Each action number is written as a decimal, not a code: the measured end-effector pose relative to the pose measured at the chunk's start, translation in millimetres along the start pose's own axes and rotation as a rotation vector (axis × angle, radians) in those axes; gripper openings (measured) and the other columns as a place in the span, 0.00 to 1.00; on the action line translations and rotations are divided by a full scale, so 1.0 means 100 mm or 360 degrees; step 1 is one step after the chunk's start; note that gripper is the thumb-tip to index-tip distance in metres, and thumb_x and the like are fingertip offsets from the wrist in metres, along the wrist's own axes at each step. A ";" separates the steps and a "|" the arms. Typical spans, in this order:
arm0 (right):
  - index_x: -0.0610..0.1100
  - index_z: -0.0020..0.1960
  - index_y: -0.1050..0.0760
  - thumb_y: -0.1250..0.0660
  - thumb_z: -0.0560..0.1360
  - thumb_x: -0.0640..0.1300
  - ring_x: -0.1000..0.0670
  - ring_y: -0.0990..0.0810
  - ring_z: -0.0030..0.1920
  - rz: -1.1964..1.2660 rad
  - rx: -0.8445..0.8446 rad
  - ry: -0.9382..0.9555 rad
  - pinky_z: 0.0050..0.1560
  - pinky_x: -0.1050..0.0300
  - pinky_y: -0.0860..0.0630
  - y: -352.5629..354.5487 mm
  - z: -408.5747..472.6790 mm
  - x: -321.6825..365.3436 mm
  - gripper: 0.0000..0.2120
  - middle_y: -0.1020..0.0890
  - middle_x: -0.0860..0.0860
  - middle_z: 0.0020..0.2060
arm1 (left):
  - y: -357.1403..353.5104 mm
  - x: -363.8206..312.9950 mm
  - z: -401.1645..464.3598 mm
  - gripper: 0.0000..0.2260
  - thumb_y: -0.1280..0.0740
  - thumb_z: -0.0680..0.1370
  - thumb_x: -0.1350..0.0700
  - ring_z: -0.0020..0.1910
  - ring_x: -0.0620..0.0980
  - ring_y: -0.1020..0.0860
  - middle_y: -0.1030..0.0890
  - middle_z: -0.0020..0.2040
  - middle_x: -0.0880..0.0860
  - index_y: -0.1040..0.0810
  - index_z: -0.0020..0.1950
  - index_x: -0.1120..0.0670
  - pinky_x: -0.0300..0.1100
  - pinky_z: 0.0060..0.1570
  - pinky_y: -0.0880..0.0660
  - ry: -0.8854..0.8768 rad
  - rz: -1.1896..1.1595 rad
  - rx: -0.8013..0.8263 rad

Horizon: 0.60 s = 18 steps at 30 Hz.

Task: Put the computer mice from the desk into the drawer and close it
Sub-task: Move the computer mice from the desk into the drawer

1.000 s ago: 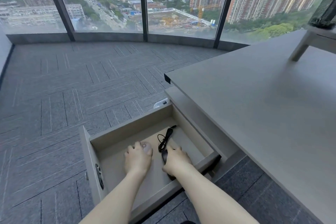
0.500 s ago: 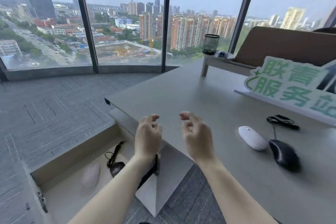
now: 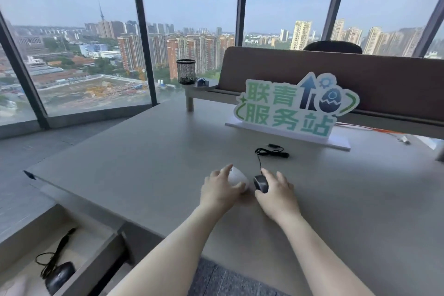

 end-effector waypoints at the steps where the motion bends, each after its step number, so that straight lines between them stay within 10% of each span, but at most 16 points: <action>1: 0.55 0.76 0.37 0.37 0.76 0.52 0.39 0.38 0.74 -0.0016 0.0035 0.0003 0.72 0.49 0.37 -0.02 0.03 -0.03 0.29 0.38 0.42 0.76 | -0.03 -0.03 0.05 0.32 0.36 0.71 0.41 0.70 0.58 0.34 0.30 0.72 0.52 0.37 0.75 0.41 0.49 0.67 0.35 0.0009 0.0149 -0.0007; 18: 0.51 0.65 0.27 0.34 0.75 0.44 0.37 0.29 0.58 0.0210 -0.0330 0.0252 0.61 0.50 0.31 0.16 -0.06 0.28 0.19 0.23 0.42 0.59 | 0.25 0.17 0.12 0.20 0.37 0.69 0.54 0.59 0.62 0.30 0.26 0.58 0.59 0.31 0.61 0.50 0.49 0.51 0.31 0.0073 0.0511 -0.0222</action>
Point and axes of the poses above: each hand's wrist, its own z-axis towards the middle knuckle, its own y-axis out of the back of the hand, x = y × z, the point moved 6 cm from there along z, towards the middle knuckle
